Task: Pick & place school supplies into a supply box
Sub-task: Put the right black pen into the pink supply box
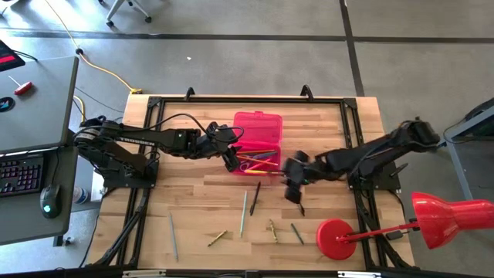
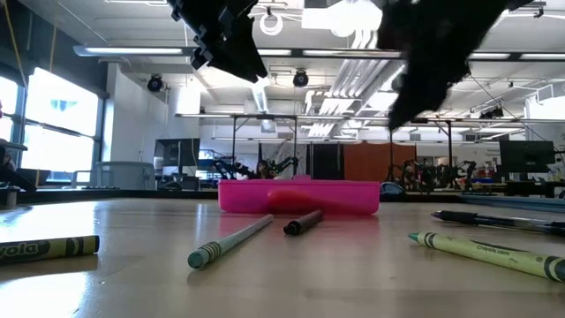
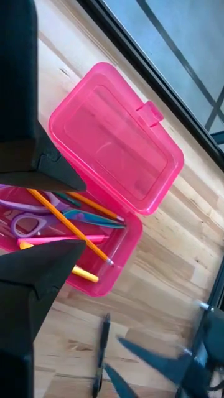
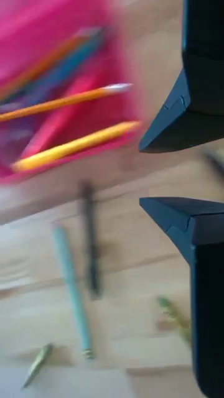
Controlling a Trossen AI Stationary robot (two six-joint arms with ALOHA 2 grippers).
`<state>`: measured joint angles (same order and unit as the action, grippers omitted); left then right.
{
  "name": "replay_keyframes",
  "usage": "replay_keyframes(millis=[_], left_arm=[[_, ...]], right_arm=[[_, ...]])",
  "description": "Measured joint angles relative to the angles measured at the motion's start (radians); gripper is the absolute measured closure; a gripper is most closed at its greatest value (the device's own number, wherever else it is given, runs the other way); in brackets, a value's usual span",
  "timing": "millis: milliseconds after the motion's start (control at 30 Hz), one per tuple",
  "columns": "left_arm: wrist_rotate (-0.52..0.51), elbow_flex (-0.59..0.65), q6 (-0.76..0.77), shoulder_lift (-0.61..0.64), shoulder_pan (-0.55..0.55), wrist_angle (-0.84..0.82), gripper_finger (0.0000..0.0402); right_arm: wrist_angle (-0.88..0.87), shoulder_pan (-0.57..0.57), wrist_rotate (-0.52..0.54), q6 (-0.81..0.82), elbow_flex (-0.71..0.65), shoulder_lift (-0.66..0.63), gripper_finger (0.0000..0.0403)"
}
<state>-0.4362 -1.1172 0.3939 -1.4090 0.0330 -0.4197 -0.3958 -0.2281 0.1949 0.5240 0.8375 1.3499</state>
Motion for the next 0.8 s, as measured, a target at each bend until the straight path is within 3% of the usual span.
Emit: replay_keyframes(millis=[167,300,500,800], left_arm=[[0.000,0.000,0.003,0.000,0.000,0.004,0.0236],[0.000,0.000,0.003,0.000,0.000,0.004,0.0236],[0.000,0.000,0.003,0.000,0.000,0.007,0.0236],[0.000,0.000,0.004,0.000,0.000,0.007,0.0236]], right_arm=[[-0.255,-0.119,0.094,0.291,0.000,-0.007,0.0300],[-0.303,-0.186,0.125,0.438,-0.001,0.058,0.0300],[-0.205,-0.218,0.129,0.445,-0.001,0.168,0.0300],[-0.167,-0.175,0.113,0.449,-0.001,0.260,0.0300]])
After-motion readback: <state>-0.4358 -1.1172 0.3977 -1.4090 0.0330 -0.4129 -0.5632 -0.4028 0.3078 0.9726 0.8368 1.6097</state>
